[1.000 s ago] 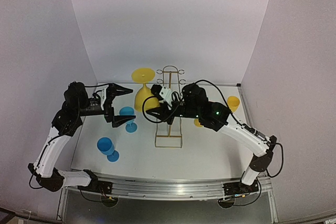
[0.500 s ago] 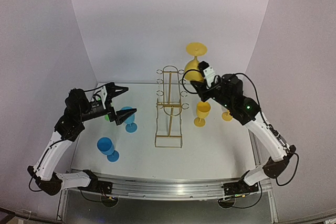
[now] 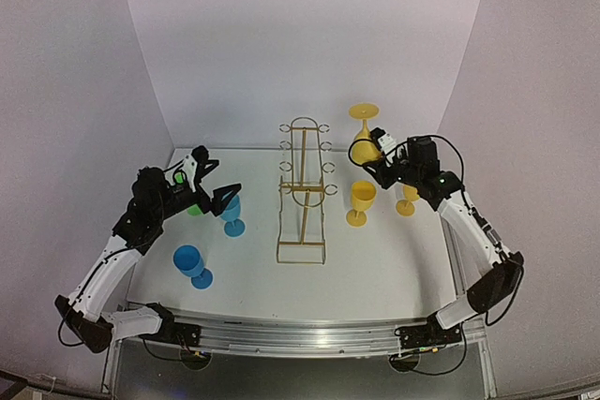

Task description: Place the wine glass upside down on the wine glass rack

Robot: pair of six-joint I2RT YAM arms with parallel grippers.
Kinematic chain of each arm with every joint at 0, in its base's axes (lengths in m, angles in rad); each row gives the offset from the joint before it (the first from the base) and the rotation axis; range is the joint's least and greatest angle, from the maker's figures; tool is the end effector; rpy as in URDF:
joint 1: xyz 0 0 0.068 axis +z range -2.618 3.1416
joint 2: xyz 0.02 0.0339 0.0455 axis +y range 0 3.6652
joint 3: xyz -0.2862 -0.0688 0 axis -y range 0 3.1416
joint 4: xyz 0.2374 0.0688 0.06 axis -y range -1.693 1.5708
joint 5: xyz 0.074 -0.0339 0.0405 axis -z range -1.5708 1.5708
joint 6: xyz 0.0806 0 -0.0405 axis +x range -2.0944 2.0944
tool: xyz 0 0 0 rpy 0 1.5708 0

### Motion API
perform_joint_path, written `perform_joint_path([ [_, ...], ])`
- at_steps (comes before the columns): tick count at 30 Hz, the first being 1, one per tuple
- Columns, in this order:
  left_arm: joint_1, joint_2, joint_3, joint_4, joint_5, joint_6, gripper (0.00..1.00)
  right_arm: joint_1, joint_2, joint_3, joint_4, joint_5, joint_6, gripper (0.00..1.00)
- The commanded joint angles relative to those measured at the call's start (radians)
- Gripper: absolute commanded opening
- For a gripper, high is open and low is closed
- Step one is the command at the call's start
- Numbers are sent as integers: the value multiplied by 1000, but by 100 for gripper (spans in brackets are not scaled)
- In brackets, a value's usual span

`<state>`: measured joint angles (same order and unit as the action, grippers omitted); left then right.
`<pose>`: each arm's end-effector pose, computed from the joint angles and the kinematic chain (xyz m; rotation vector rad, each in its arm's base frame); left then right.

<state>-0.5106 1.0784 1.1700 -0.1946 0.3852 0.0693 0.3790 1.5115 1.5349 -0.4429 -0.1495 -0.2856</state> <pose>0.2151 -0.1552 0.4319 0.7646 1.5276 -0.6523 0.3480 0.1515 0.4021 -0.7402 1.8487 0.2090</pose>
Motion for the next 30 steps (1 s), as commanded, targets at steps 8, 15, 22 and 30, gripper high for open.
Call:
perform_joint_path([
  [8, 37, 56, -66, 105, -71, 11, 100, -56, 120, -69, 177, -273, -89, 17],
  [15, 57, 107, -54, 134, -81, 13, 99, -56, 150, -86, 280, -311, -89, 14],
  [22, 61, 146, -57, 180, -77, -21, 99, -54, 222, -52, 299, -329, -89, 12],
  [30, 61, 155, -66, 191, -77, -31, 99, -30, 255, -47, 329, -328, -94, 12],
])
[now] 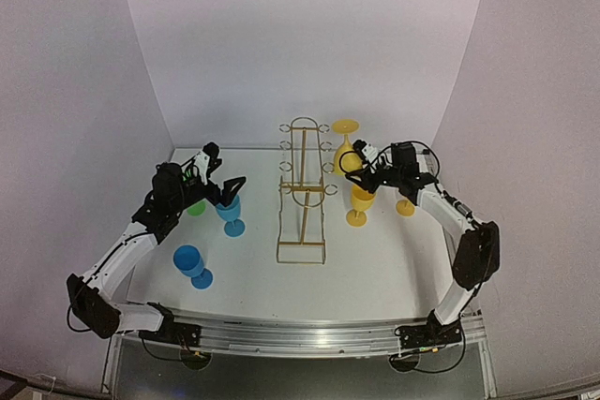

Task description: Place the wine glass upside down on the wine glass rack

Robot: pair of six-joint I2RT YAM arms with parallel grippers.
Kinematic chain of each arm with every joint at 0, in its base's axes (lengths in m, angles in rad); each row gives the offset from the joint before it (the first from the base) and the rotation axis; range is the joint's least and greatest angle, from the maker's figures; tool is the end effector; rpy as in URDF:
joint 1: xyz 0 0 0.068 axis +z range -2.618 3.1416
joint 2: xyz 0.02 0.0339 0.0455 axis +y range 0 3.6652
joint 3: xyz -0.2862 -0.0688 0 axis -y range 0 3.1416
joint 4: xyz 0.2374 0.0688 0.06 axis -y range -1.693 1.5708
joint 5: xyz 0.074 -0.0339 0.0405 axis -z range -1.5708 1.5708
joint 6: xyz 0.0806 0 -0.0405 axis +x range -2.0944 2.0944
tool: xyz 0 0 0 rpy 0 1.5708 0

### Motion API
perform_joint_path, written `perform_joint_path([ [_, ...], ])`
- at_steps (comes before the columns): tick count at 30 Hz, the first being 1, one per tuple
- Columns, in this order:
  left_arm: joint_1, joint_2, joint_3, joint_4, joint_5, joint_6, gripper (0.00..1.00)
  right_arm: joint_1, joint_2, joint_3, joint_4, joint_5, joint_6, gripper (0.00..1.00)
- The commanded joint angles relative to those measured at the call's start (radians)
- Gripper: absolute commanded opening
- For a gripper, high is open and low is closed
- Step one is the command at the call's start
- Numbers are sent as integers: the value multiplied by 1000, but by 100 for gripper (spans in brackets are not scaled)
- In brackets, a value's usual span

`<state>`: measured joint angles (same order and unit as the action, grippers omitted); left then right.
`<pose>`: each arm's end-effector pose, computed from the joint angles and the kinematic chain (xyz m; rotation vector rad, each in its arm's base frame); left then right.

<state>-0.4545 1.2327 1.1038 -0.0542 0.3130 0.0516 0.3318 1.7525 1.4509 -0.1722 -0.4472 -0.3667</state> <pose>0.2734 -0.1612 0.3850 0.6658 1.6500 -0.5664 0.4110 0.1785 0.3148 -0.9465 1.7860 0.4339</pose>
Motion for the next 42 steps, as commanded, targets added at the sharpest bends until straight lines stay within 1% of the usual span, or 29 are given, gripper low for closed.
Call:
perform_joint_path([
  [1, 5, 1, 2, 51, -5, -14, 100, 19, 18, 36, 63, -29, -12, 12],
  [16, 10, 5, 8, 96, -13, 5, 99, 70, 78, 50, 103, -31, -5, 12],
  [42, 15, 5, -10, 103, -9, 17, 100, 102, 84, -12, 126, 17, -31, 11],
])
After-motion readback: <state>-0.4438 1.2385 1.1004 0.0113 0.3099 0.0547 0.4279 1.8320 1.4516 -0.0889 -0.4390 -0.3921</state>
